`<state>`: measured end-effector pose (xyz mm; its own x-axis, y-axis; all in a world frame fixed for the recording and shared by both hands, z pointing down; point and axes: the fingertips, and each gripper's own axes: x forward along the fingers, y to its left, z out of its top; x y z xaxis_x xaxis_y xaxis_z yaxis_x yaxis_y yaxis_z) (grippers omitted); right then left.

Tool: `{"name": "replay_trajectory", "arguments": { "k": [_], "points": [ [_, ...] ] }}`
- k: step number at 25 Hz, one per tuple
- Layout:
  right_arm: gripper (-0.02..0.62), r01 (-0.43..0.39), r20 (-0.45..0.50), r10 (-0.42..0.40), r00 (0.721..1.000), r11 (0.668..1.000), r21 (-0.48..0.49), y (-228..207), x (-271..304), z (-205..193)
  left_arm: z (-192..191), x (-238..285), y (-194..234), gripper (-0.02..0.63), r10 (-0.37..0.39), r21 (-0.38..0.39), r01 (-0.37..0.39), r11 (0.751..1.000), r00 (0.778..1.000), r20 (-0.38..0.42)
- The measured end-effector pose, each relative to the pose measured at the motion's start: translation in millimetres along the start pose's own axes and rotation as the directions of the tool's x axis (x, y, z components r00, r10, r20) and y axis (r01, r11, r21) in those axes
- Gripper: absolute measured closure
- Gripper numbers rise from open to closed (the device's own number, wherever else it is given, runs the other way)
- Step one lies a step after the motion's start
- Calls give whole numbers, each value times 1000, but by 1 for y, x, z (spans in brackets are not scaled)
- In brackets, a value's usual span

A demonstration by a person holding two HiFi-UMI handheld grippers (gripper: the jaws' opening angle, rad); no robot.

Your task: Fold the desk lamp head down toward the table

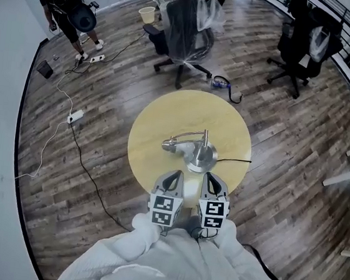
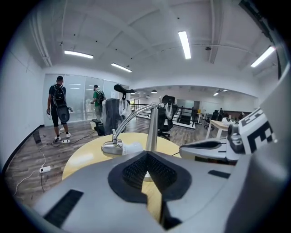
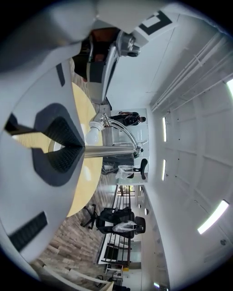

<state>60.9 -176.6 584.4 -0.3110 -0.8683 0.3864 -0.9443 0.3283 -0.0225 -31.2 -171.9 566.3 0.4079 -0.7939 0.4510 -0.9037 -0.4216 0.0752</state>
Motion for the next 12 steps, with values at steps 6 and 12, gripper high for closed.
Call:
{"name": "replay_trajectory", "arguments": {
  "k": [6,12],
  "points": [
    [584,76,33,-76,997,997,20,42,-58,-17,-22,-73,-7,604,-49,34,48,998,998,37],
    [584,103,17,-104,994,994,42,91,-114,-54,-70,-134,-18,604,-86,26,85,996,996,21]
  ]
}}
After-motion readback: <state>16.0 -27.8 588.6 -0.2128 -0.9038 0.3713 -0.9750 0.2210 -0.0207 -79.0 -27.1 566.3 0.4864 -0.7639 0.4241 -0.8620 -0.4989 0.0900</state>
